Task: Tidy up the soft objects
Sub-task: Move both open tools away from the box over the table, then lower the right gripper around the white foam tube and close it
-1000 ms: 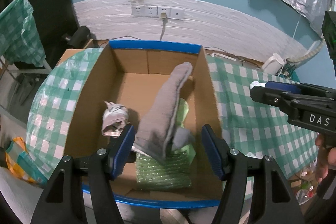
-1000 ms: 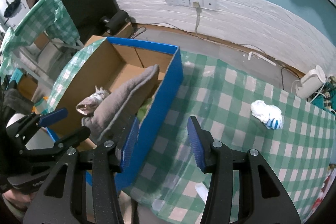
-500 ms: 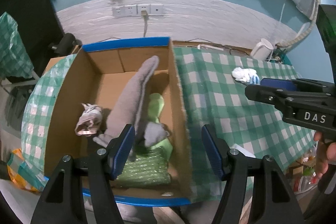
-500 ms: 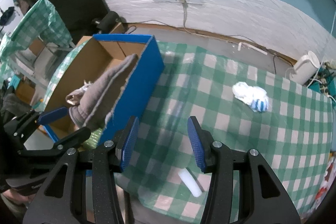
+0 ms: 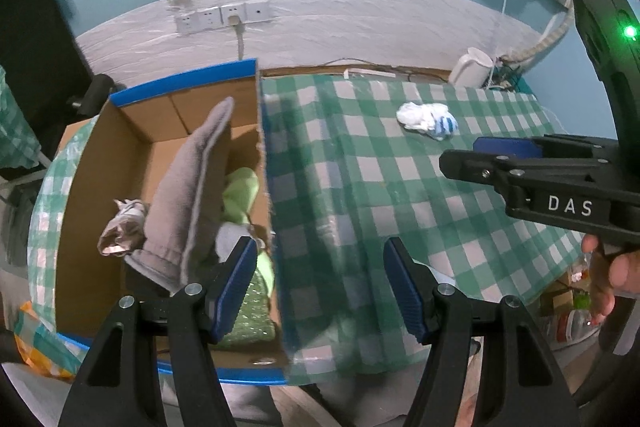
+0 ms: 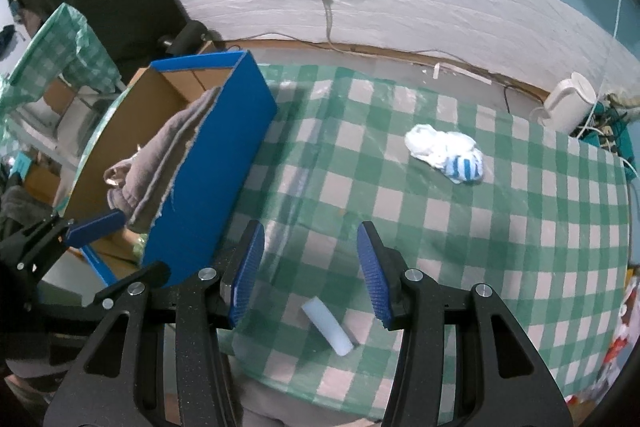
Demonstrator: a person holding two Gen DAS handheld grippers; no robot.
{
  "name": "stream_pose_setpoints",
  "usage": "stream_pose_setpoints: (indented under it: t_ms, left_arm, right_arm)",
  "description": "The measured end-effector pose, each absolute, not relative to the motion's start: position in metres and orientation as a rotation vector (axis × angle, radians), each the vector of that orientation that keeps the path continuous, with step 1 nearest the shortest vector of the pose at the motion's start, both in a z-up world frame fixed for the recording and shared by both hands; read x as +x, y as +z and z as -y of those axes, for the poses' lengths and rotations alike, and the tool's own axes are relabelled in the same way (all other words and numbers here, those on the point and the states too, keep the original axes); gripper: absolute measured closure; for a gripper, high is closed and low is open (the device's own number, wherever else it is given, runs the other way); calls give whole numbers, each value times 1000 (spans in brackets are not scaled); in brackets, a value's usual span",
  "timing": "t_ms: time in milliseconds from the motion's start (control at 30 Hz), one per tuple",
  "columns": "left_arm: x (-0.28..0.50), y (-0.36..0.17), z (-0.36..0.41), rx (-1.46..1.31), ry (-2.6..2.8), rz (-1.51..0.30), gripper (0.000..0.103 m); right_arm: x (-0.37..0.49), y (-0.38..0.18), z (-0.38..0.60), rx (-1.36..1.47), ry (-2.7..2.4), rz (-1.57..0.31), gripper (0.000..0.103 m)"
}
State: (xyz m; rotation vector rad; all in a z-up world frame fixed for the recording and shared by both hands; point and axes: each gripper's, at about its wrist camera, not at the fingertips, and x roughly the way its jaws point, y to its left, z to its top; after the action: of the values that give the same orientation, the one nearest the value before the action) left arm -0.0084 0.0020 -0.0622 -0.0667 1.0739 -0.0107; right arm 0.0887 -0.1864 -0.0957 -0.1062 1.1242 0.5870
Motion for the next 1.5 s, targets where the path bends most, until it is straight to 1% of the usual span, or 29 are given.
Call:
stream_pose_setpoints:
  t_ms: [400,767,1233,1500]
  left_arm:
    - [-8,-76,35,-24,-61,-1125,36]
    - [-2,-98,51,-17,-71,-1187,36]
    - [8,-127,45,-82,-43,-1266,36]
    - [7,-129,47,-55,-43,-1258,35]
  right_arm:
    - [89,-112,212,-91,556,-1157,55]
    - [90,-124,230,-87,537,-1185,55]
    - [82,-167,236,-138,544,-1280,55]
    - [66,-192,222,-196,617,-1333,55]
